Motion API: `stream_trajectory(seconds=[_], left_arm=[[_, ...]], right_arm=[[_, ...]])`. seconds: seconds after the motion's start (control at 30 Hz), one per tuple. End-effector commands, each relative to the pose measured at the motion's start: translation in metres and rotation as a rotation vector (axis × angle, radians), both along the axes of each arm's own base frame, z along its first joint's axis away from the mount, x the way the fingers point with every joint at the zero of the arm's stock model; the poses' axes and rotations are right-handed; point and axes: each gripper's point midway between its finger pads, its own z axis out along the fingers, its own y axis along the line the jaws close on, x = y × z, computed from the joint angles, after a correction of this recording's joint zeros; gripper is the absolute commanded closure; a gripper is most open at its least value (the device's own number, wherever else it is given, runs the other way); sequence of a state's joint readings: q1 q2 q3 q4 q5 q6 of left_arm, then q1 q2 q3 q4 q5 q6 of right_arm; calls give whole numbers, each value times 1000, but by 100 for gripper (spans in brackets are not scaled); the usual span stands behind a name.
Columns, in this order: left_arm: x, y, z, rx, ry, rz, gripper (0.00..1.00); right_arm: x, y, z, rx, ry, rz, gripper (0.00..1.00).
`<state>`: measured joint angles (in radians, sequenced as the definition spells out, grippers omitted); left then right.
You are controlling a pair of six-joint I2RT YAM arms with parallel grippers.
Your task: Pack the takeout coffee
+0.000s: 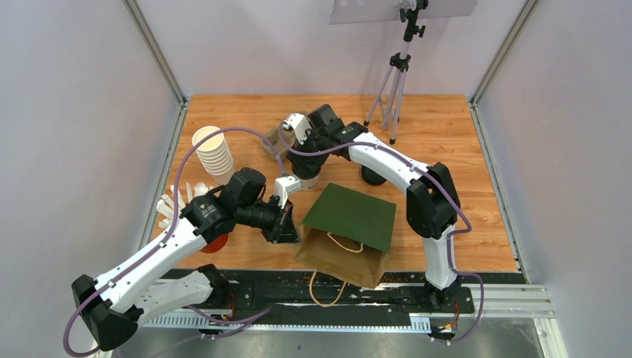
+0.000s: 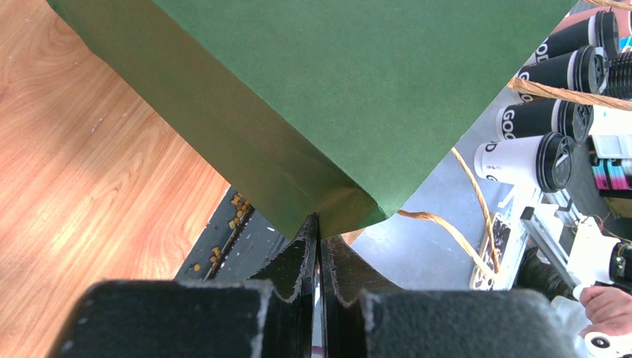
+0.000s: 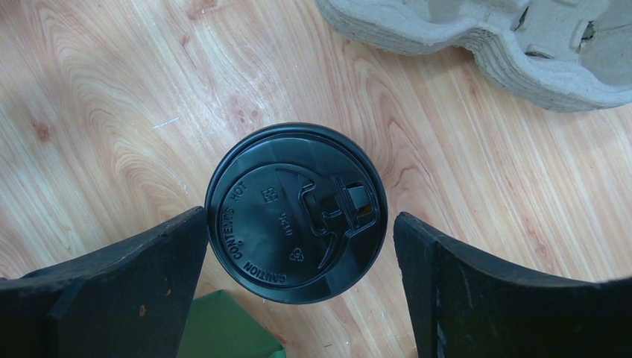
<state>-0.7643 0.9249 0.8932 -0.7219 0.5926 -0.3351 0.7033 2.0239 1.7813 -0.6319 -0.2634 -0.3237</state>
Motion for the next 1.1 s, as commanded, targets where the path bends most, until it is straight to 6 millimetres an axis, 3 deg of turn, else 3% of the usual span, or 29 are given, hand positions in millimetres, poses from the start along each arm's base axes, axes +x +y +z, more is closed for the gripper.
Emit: stream_trajectory(seconds=[0.0,0.13,0.3,0.53,0.67,0.87,1.07], left_arm=[[4,-5,17,-38,-50,-10,92],[4,-4,16,-37,-47,-9,92],[4,-5,17,-38,-50,-9,92],[7,-8,23,-55,-56,1,93],[16,-13,39,-90,-88,41,94],[31,-14,54,-96,-131,106,95],[49,-14,57,-50,-133,185,95]], right_arm=[[4,5,5,23,-18,17,6],[2,8,5,31,-19,27,4],[5,6,10,32,-39,20,16],[9,2,25,50,-70,-8,23],[18,-9,55,99,-106,-58,26],[25,-45,108,157,-177,-146,29],[5,-85,175,175,-254,-228,29]])
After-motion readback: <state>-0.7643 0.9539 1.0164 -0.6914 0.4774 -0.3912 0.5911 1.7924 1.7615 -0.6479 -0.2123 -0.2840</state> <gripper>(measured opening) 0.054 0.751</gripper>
